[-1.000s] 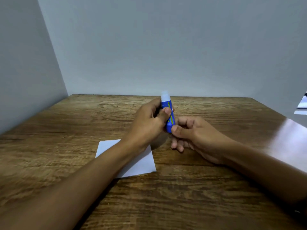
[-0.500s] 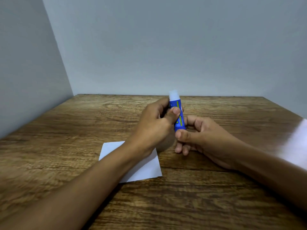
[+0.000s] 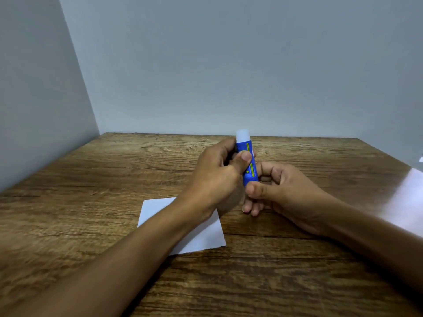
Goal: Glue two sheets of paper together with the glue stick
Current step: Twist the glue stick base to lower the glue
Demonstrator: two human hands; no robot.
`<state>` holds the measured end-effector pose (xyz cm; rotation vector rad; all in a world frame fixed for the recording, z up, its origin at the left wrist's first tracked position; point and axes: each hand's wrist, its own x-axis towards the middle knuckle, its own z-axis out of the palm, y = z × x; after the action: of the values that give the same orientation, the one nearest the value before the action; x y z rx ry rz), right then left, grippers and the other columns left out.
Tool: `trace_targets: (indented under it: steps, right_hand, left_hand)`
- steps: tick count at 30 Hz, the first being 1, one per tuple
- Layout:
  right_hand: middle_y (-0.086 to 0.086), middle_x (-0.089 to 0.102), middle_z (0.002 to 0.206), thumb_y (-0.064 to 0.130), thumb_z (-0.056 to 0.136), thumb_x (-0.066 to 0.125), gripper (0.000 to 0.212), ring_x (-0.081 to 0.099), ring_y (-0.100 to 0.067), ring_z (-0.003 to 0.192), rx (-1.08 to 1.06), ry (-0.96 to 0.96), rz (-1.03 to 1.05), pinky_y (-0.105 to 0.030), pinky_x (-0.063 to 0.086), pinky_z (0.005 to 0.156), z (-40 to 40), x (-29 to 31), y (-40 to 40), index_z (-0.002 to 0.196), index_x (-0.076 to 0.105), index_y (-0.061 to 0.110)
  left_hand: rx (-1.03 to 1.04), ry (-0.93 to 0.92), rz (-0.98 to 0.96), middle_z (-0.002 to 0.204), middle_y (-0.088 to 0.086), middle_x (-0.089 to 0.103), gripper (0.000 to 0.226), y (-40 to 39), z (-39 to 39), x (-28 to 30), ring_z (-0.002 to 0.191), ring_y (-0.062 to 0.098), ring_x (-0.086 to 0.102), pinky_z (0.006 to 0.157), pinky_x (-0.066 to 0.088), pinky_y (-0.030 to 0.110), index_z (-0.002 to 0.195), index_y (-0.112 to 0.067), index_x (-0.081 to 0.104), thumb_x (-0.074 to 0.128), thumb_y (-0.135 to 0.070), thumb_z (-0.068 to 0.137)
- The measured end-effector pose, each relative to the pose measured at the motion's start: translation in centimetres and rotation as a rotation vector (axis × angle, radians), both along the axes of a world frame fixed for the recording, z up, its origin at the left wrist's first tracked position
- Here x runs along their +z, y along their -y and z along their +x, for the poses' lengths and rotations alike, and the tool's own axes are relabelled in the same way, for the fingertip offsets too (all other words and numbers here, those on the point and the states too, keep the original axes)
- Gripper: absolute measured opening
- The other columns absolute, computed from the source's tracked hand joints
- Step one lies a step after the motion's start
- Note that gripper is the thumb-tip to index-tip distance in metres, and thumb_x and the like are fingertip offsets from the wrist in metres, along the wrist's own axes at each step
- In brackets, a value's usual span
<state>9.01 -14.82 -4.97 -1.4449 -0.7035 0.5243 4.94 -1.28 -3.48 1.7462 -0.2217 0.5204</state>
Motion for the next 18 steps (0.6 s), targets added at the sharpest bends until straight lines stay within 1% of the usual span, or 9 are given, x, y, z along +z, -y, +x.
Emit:
trace_targets:
  steps: [2,4,6,8,11,13,15,17,18]
  right_hand:
    - [-0.012,0.066,0.065,0.022,0.068,0.064,0.033,0.065,-0.019,0.059,0.091,-0.048,0.022,-0.022,0.053,0.055,0.06,0.3,0.21,0.093,0.057,0.002]
    - [-0.015,0.067,0.07,0.022,0.076,0.056,0.026,0.066,-0.02,0.063,0.148,-0.079,0.021,-0.022,0.054,0.059,0.13,0.49,0.45,0.093,0.061,0.003]
    - [-0.018,0.067,0.073,0.02,0.076,0.056,0.024,0.066,-0.02,0.064,0.129,-0.071,0.016,-0.021,0.053,0.059,0.12,0.4,0.49,0.09,0.063,0.002]
    - [-0.014,0.067,0.071,0.018,0.071,0.059,0.022,0.064,-0.018,0.061,0.079,-0.024,0.009,-0.02,0.053,0.058,0.03,0.19,0.34,0.086,0.061,0.001]
    - [-0.01,0.068,0.062,0.016,0.067,0.062,0.023,0.064,-0.016,0.056,0.035,0.023,-0.019,-0.019,0.053,0.057,-0.09,0.05,0.14,0.084,0.058,0.001]
    - [-0.012,0.068,0.063,0.017,0.066,0.063,0.025,0.065,-0.016,0.056,0.043,0.008,-0.02,-0.019,0.053,0.059,-0.04,0.15,0.16,0.085,0.059,0.001]
    - [-0.014,0.069,0.068,0.019,0.068,0.063,0.026,0.066,-0.017,0.06,0.086,-0.043,-0.004,-0.021,0.055,0.062,0.05,0.37,0.31,0.088,0.061,0.002]
    - [-0.016,0.069,0.073,0.021,0.073,0.059,0.026,0.067,-0.019,0.066,0.137,-0.085,0.009,-0.022,0.055,0.065,0.14,0.52,0.52,0.092,0.064,0.004]
    - [-0.018,0.07,0.075,0.021,0.075,0.056,0.026,0.067,-0.02,0.068,0.146,-0.091,0.006,-0.022,0.055,0.067,0.15,0.54,0.59,0.093,0.065,0.004]
  left_hand:
    - [-0.014,0.005,-0.006,0.071,0.005,0.055,0.01,0.0,0.05,-0.03,0.063,0.02,0.05,0.066,0.042,0.037,0.081,-0.009,0.058,0.051,-0.015,0.084]
    - [-0.02,0.001,0.007,0.069,0.008,0.054,0.017,-0.06,0.06,-0.13,0.059,0.021,0.046,0.061,0.039,0.038,0.082,-0.008,0.058,0.051,-0.023,0.079]
    - [-0.03,-0.006,0.012,0.068,0.01,0.053,0.017,-0.1,0.09,-0.19,0.055,0.023,0.046,0.058,0.04,0.041,0.082,-0.006,0.056,0.05,-0.022,0.08]
    - [-0.037,-0.004,0.017,0.068,0.011,0.054,0.013,-0.08,0.07,-0.24,0.054,0.024,0.049,0.057,0.044,0.042,0.084,-0.003,0.055,0.049,-0.014,0.086]
    - [0.004,0.01,0.068,0.073,0.01,0.057,0.011,-0.07,0.09,-0.33,0.065,0.02,0.054,0.064,0.046,0.037,0.085,-0.004,0.057,0.05,-0.012,0.086]
    - [0.004,0.013,0.06,0.073,0.009,0.057,0.012,-0.04,0.11,-0.3,0.065,0.022,0.053,0.064,0.045,0.035,0.084,-0.003,0.057,0.05,-0.013,0.086]
    - [-0.003,0.014,0.046,0.07,0.01,0.055,0.016,-0.01,0.09,-0.22,0.06,0.024,0.05,0.06,0.043,0.038,0.082,-0.003,0.056,0.051,-0.019,0.082]
    - [-0.006,0.008,0.045,0.069,0.011,0.054,0.019,-0.06,0.1,-0.2,0.059,0.022,0.046,0.059,0.038,0.04,0.08,-0.006,0.057,0.05,-0.023,0.078]
    - [-0.007,0.009,0.045,0.07,0.011,0.054,0.018,-0.09,0.11,-0.19,0.06,0.021,0.046,0.059,0.037,0.039,0.081,-0.006,0.057,0.05,-0.023,0.079]
